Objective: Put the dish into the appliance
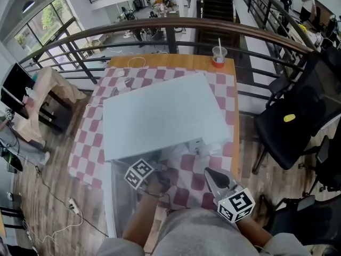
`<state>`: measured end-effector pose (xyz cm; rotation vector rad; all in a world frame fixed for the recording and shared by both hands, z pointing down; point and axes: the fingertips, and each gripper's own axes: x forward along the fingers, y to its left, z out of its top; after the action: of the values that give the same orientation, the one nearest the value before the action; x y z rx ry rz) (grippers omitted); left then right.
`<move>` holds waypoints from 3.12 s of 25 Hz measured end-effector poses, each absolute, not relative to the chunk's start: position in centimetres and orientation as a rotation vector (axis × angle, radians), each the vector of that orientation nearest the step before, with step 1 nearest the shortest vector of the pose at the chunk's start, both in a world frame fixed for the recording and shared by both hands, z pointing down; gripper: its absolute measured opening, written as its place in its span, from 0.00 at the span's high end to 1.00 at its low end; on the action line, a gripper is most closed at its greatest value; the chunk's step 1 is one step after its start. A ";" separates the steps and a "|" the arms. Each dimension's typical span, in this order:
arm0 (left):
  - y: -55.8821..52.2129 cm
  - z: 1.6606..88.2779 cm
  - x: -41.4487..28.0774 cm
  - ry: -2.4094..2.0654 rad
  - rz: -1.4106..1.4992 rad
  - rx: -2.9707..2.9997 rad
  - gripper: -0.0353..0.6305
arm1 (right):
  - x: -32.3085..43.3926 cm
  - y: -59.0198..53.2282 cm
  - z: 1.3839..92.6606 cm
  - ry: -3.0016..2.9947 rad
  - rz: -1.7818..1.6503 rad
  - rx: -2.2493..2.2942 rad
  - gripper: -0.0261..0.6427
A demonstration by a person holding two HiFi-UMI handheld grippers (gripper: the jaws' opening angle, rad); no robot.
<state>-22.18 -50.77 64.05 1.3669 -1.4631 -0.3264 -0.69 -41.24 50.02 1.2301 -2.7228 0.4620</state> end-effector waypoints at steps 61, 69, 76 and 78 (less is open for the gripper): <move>-42.0 56.4 -18.8 -1.783 0.164 1.965 0.93 | -3.6 -37.3 49.6 -2.702 0.263 1.136 0.96; -29.7 49.0 -15.2 -1.653 0.017 2.252 0.93 | -4.6 -30.1 49.0 -2.702 0.267 1.161 0.96; -17.7 47.2 -15.4 -1.634 -0.030 2.306 0.93 | -5.5 -21.7 49.1 -2.680 0.299 1.189 0.96; -14.7 47.0 -15.9 -1.657 -0.031 2.300 0.93 | -6.3 -18.8 48.9 -2.696 0.288 1.152 0.96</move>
<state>-15.93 -14.67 47.02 2.2999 -1.6567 -0.0311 -6.26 -18.84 48.88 1.1515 -2.6962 0.2884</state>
